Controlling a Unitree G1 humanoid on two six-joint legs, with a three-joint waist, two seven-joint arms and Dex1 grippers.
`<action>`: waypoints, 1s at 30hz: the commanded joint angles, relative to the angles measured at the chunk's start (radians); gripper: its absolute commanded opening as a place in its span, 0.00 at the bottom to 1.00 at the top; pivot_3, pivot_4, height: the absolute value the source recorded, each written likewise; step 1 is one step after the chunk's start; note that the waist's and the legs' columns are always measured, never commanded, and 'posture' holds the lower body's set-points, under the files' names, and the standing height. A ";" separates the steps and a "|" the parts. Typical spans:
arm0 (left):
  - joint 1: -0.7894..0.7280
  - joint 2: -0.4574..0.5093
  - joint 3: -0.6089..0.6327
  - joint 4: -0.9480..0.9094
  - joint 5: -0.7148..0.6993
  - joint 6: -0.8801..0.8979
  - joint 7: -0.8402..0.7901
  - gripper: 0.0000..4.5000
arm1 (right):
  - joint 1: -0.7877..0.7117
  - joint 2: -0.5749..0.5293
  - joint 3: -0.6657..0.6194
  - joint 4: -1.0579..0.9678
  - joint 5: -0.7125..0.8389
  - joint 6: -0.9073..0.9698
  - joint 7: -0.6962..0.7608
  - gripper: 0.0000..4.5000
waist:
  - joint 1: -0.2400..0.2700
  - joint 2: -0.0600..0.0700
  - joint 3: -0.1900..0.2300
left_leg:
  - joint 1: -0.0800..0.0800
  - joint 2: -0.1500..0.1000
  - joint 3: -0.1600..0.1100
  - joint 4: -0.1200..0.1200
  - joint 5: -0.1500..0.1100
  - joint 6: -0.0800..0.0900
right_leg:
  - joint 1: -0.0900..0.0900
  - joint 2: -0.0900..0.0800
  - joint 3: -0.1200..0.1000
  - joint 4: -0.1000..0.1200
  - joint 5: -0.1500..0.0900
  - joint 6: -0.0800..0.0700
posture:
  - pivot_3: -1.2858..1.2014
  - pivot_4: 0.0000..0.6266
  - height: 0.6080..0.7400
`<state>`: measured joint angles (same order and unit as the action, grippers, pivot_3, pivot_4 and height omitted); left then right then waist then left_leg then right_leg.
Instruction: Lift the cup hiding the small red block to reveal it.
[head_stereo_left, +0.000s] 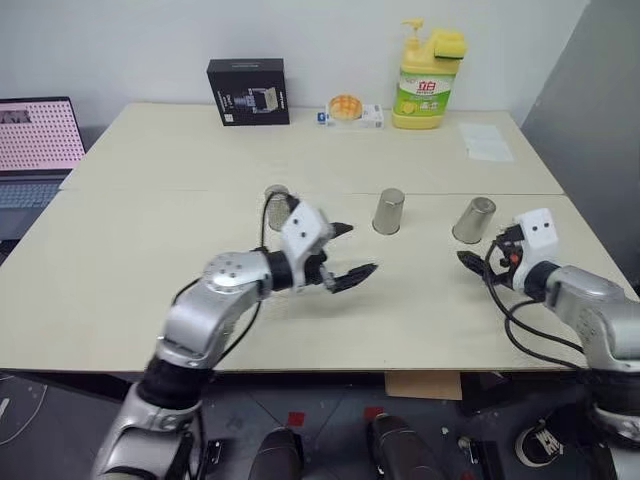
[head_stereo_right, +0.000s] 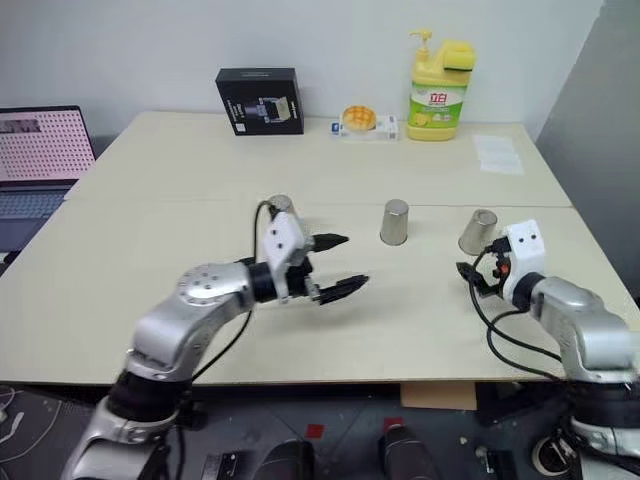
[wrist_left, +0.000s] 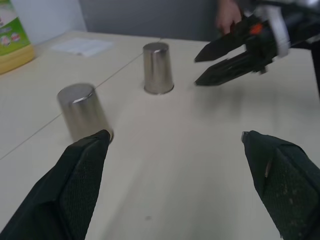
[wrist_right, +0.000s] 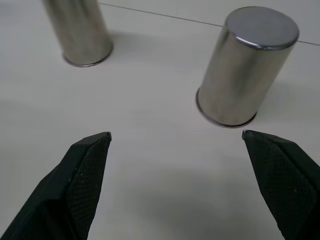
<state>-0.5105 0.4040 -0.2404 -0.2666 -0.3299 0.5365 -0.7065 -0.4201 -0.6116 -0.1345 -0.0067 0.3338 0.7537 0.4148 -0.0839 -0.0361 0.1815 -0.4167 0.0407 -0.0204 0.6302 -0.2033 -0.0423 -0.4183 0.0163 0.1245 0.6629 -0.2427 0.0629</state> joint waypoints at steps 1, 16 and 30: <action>-0.026 -0.042 -0.023 -0.006 0.026 -0.029 0.020 1.00 | -0.084 0.026 -0.031 0.146 -0.037 -0.099 -0.027 0.99 | 0.000 0.000 0.000 | -0.001 0.000 0.000 0.000 0.000 0.000 | 0.000 0.000 0.000 0.000 0.000 0.000 | 0.52 0.24 1.00; -0.065 -0.113 -0.043 0.038 0.072 -0.032 0.024 1.00 | -0.337 0.096 -0.018 0.695 -0.132 -0.449 0.012 0.99 | -0.001 0.001 0.000 | 0.000 -0.001 0.000 0.000 0.000 0.000 | 0.000 0.000 0.001 0.000 0.001 0.001 | 0.52 0.24 1.00; -0.080 -0.097 -0.034 0.053 0.075 -0.030 0.014 1.00 | -0.390 0.105 -0.025 0.871 -0.155 -0.689 0.057 0.62 | -0.002 0.001 0.000 | 0.000 -0.002 -0.001 0.000 0.000 0.000 | 0.000 0.000 0.001 0.000 0.001 0.001 | 0.52 0.24 1.00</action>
<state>-0.5711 0.3083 -0.2963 -0.1957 -0.2558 0.5186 -0.6888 -0.7944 -0.5015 -0.1392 0.8870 0.1783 0.1013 0.4732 -0.0858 -0.0347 0.1814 -0.4171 0.0392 -0.0211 0.6297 -0.2032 -0.0421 -0.4181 0.0159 0.1253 0.6628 -0.2421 0.0639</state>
